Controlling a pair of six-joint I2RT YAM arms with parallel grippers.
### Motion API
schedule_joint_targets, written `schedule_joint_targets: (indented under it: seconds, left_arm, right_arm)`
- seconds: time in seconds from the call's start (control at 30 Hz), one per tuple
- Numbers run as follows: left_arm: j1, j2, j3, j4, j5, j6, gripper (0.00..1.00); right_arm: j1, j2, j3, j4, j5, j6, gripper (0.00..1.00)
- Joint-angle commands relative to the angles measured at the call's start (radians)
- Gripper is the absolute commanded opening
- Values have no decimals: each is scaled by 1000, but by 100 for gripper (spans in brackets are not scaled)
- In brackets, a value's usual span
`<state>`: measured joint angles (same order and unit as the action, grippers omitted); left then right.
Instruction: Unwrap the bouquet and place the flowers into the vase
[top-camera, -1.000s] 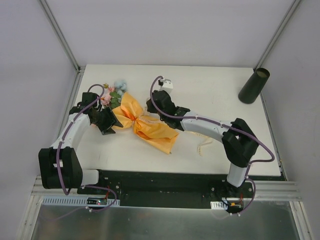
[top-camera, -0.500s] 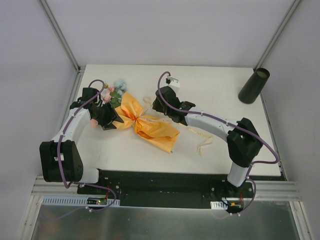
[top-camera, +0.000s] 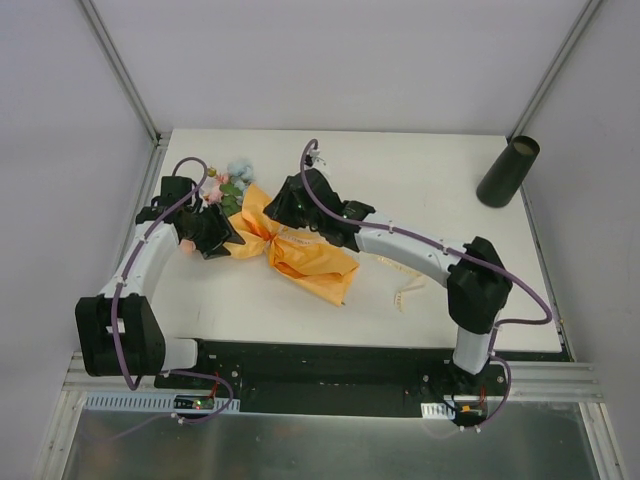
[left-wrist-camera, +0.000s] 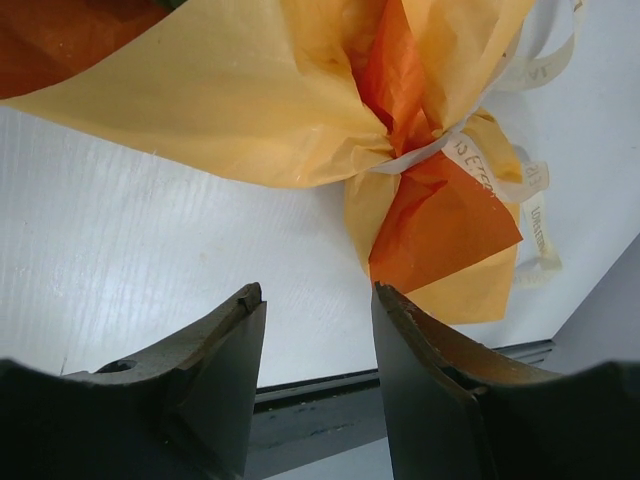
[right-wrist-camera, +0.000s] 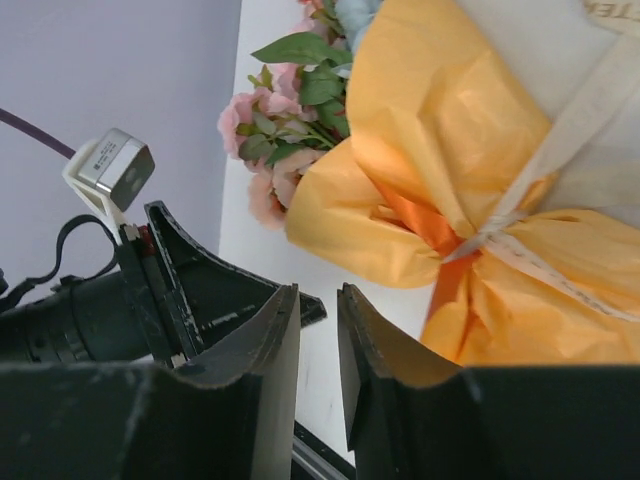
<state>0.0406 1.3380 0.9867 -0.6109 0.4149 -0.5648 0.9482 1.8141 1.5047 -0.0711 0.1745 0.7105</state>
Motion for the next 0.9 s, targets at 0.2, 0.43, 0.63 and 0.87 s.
schedule_joint_targets:
  seconds: [0.2,0.43,0.63,0.87]
  left_arm:
    - [5,-123,-42,-26,-68,26,49]
    - [5,-114,16,-41,-9,89,49]
    - [-25,-36,110,-43,-14,126,49]
    - [-119,96,219,-47,-86,152,45]
  right_arm:
    - [24,172,109,51,-58,133,24]
    - [17,186,-21,57,-26,124,21]
    - [11,162,-141,106,-20,121,19]
    - [9,134,-204,140,-21,112,18]
